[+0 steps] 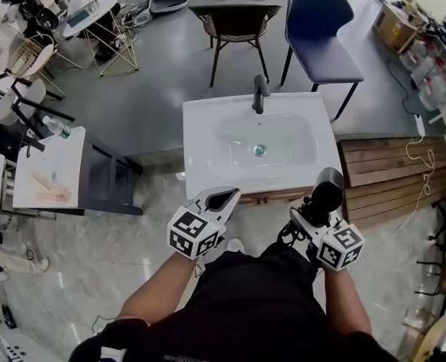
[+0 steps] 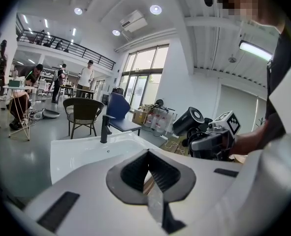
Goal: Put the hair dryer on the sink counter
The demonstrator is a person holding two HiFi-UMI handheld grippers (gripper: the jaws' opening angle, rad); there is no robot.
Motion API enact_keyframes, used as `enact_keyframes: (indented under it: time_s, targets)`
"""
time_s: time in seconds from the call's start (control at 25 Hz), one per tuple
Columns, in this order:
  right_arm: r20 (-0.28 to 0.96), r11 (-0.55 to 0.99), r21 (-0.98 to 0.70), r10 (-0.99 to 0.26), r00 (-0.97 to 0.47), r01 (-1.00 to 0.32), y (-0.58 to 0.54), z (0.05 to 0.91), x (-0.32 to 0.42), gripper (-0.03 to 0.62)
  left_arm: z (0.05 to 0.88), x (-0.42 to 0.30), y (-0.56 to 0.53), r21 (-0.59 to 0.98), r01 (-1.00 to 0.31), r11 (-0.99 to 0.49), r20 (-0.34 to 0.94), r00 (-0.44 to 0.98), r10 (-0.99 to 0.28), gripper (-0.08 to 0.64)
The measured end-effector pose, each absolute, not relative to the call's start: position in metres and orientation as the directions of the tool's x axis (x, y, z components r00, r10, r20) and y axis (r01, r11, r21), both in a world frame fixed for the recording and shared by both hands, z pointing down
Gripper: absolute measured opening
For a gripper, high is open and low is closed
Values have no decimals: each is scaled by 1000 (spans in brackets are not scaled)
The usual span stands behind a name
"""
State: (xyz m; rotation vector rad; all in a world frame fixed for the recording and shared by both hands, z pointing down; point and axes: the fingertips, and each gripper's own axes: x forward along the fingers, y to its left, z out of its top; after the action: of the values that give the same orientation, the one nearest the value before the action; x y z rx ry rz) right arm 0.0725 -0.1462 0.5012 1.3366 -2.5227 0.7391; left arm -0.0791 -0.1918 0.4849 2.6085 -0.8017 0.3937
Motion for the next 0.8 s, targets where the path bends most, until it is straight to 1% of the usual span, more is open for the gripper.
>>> enact_keyframes:
  time_s: [0.24, 0.44, 0.6, 0.8]
  targets:
    - [414, 463, -325, -715, -564, -825, -182, 503, 87, 209, 492, -76, -216, 280, -595, -754, 381, 789, -481, 0]
    - [453, 475, -319, -684, -572, -820, -220, 511, 108, 209, 493, -72, -246, 267, -632, -727, 395, 760, -516, 0]
    - [517, 489, -285, -646, -562, -824, -257, 523, 134, 209, 490, -61, -273, 253, -667, -701, 402, 731, -551, 0]
    - [635, 512, -237, -562, -530, -826, -307, 552, 174, 209, 492, -40, -309, 245, -713, -657, 418, 689, -592, 0]
